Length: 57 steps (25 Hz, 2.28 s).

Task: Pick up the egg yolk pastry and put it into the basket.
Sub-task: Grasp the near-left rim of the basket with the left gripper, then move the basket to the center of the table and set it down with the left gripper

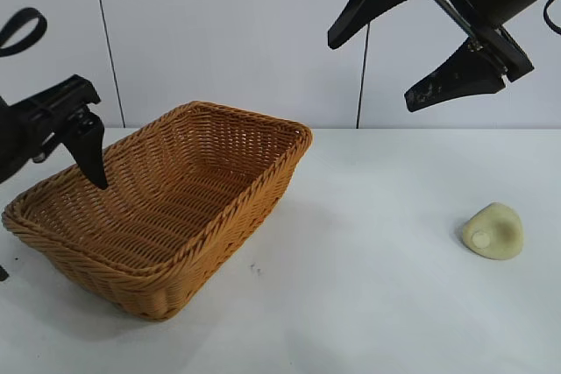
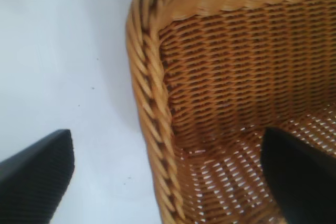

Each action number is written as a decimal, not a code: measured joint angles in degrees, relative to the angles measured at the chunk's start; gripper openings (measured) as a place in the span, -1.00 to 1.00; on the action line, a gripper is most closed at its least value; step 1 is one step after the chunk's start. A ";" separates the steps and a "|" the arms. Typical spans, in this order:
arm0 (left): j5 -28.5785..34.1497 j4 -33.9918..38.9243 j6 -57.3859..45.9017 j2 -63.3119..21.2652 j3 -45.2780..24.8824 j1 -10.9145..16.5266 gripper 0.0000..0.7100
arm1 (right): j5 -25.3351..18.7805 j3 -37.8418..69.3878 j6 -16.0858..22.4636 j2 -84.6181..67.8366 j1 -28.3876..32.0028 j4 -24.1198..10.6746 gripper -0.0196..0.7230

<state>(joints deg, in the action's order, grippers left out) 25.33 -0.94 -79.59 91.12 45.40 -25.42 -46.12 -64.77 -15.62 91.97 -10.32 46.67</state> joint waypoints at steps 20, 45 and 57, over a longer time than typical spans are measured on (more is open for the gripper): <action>-6.62 -3.44 -2.91 9.74 0.00 0.00 -0.34 | -0.50 0.00 0.00 0.00 0.00 0.00 0.93; 13.91 -25.78 44.19 10.98 18.33 11.26 -0.73 | -1.04 0.00 -0.05 0.00 0.00 0.05 0.93; 28.96 -25.76 68.75 21.01 33.30 12.99 -0.73 | -1.08 0.00 -0.05 0.00 0.00 0.00 0.93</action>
<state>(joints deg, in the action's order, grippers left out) 54.29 -26.70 -10.84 112.13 78.70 -12.43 -47.20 -64.77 -15.67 91.97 -10.32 46.68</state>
